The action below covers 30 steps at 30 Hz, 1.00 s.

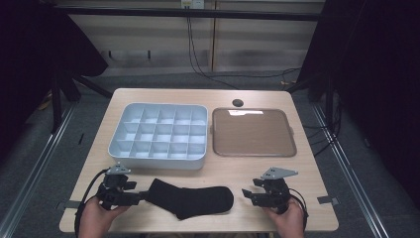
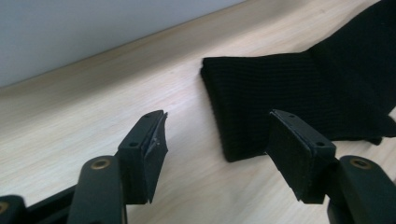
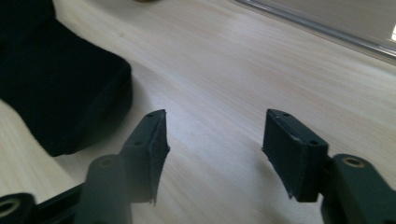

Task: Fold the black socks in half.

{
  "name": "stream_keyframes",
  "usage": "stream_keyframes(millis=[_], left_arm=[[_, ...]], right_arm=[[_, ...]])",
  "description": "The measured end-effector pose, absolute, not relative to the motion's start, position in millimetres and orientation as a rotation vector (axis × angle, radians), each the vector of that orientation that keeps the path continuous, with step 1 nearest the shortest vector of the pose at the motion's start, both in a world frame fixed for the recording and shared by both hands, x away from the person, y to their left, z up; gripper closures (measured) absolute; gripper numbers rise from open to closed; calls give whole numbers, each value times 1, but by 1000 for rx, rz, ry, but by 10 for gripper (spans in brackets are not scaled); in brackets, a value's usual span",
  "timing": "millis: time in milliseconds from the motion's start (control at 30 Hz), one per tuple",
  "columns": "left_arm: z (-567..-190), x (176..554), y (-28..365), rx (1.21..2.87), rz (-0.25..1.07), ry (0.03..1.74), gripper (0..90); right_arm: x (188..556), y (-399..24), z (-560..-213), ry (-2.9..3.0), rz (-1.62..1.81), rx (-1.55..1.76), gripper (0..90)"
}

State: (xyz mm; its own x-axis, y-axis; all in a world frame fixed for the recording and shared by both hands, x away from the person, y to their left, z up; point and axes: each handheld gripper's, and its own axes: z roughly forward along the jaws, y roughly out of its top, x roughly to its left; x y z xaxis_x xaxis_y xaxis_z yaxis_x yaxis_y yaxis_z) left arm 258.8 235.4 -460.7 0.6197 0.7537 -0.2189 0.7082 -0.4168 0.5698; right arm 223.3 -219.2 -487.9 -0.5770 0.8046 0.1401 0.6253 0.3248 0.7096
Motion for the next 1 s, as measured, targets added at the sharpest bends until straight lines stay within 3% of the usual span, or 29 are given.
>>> stream_keyframes(millis=[33, 67, 100, 233, 400, 1000], left_arm=[[-461, 259, 235, 2210, 93, 1142, 383], [-461, 259, 232, 2206, 75, 1146, 389], [-461, 259, 232, 2206, 75, 1146, 393], [-461, 260, 227, 2203, 53, 1158, 397], [-463, 261, 223, 2203, 41, 1193, 397], [-471, 264, 221, 2224, -7, 1275, 479]], right_arm=[[223, -219, -488, 2353, 1095, 1298, 437], [222, -216, -486, 2402, 1096, 1245, 544], [222, -216, -486, 2402, 1096, 1245, 544], [217, -210, -483, 2497, 1083, 1145, 756], [213, -205, -482, 2576, 1071, 1056, 898], [210, -178, -491, 2689, 1011, 891, 899]])
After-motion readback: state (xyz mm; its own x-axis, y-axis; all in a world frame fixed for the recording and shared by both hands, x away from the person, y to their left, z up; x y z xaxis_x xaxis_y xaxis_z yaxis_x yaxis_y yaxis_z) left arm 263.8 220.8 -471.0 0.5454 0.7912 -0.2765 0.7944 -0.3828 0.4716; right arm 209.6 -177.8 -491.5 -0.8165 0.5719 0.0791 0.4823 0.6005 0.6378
